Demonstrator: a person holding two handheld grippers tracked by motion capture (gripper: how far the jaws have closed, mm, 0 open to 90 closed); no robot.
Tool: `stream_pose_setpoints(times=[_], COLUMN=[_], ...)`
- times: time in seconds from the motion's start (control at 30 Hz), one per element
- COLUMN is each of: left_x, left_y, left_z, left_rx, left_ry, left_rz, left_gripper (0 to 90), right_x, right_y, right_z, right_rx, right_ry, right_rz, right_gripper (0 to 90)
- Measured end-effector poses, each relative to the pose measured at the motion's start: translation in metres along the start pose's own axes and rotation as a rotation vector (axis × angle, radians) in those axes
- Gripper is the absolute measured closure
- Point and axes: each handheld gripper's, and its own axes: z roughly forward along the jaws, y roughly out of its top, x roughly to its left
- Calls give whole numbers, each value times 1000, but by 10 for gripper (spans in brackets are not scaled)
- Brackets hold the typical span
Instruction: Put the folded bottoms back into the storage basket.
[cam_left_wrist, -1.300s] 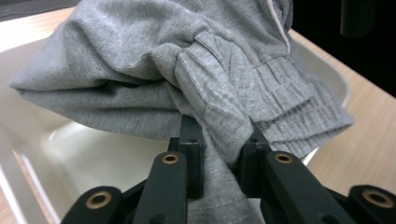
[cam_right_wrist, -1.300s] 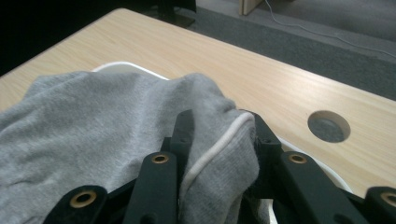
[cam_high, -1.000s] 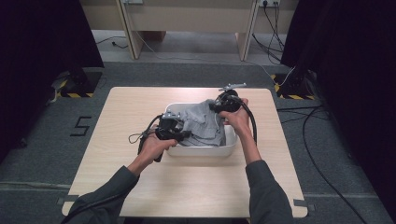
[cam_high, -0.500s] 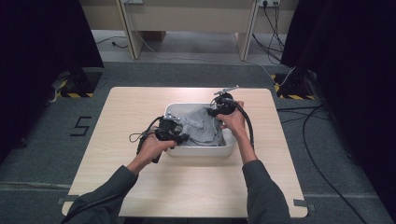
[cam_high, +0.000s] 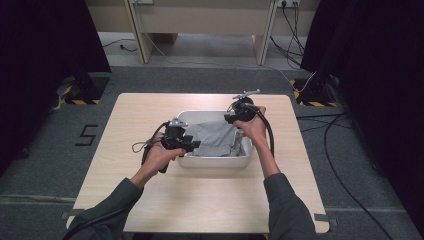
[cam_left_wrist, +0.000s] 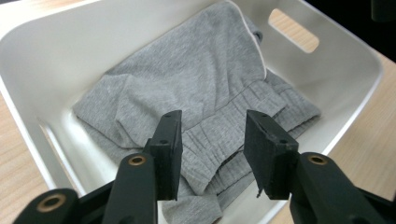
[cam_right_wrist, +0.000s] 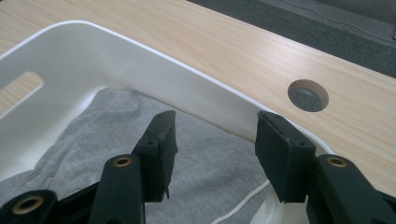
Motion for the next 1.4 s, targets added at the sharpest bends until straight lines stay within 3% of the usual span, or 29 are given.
stream_pose_setpoints(times=[0.2, 0.63, 0.77, 1.4], left_x=[-6, -9, -8, -14], left_y=[-1, -10, -10, -19], left_z=[-9, -28, -33, -48], left_rx=[-32, -80, -101, -103], left_ry=[-21, -64, -72, -55], left_rz=[0, -38, -54, -59], left_gripper=[538, 426, 392, 223], right_x=[2, 17, 21, 36], right_y=[-1, -11, -13, -31], right_z=[-10, -36, -41, -70], right_rx=[-29, -123, -126, -194], right_ry=[20, 116, 119, 155], right_rz=[-2, 4, -9, -40], right_gripper=[474, 447, 451, 430])
